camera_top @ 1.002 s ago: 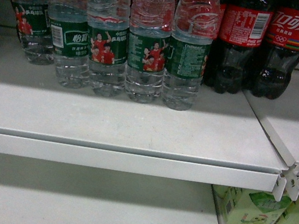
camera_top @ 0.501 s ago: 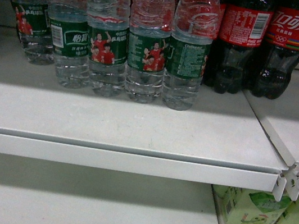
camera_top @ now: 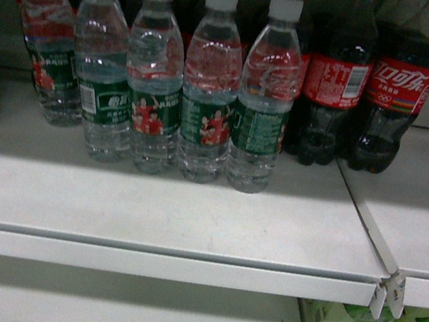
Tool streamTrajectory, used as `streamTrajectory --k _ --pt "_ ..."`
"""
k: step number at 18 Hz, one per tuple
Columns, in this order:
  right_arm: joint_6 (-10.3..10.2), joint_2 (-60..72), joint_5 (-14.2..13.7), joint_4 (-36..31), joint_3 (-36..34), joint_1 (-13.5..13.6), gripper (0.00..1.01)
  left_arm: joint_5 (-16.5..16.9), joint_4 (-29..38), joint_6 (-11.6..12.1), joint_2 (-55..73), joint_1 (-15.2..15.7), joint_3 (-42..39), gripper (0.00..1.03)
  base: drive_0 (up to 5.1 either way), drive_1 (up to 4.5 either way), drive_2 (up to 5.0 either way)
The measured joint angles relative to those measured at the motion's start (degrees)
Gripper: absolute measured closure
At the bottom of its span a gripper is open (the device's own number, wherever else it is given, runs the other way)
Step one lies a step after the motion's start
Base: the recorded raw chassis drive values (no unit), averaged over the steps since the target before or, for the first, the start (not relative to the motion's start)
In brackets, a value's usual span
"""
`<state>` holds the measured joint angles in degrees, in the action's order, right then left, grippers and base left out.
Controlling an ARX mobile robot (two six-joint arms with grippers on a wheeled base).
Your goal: Move water from second to third shelf
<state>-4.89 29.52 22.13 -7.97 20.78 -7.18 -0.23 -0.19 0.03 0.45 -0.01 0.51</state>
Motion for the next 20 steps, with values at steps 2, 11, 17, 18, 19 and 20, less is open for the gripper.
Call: streamTrajectory --k 2,11,17,18,19,20 --pt "-0.02 -0.02 -0.02 -0.20 0.00 -0.02 0.64 0.35 -0.02 0.00 0.00 0.00 0.00 0.05 0.0 0.00 0.0" --pt "-0.02 -0.02 0.00 -0.48 0.02 0.00 0.64 0.26 0.13 0.00 0.00 0.00 0.00 0.05 0.0 0.00 0.0" --pt "-0.02 -0.02 -0.04 -0.28 0.02 -0.02 0.64 0.22 0.00 0.00 0.00 0.00 0.00 0.05 0.0 0.00 0.0" --pt "-0.02 -0.02 -0.04 -0.31 0.02 -0.02 0.64 0.22 0.00 0.00 0.00 0.00 0.00 0.05 0.0 0.00 0.0" --pt "-0.02 -0.02 -0.04 -0.26 0.02 -0.02 0.64 0.22 0.00 0.00 0.00 0.00 0.00 0.05 0.0 0.00 0.0" --pt "-0.02 -0.02 -0.04 -0.26 0.02 -0.02 0.64 0.22 0.02 0.00 0.00 0.00 0.00 0.05 0.0 0.00 0.0"
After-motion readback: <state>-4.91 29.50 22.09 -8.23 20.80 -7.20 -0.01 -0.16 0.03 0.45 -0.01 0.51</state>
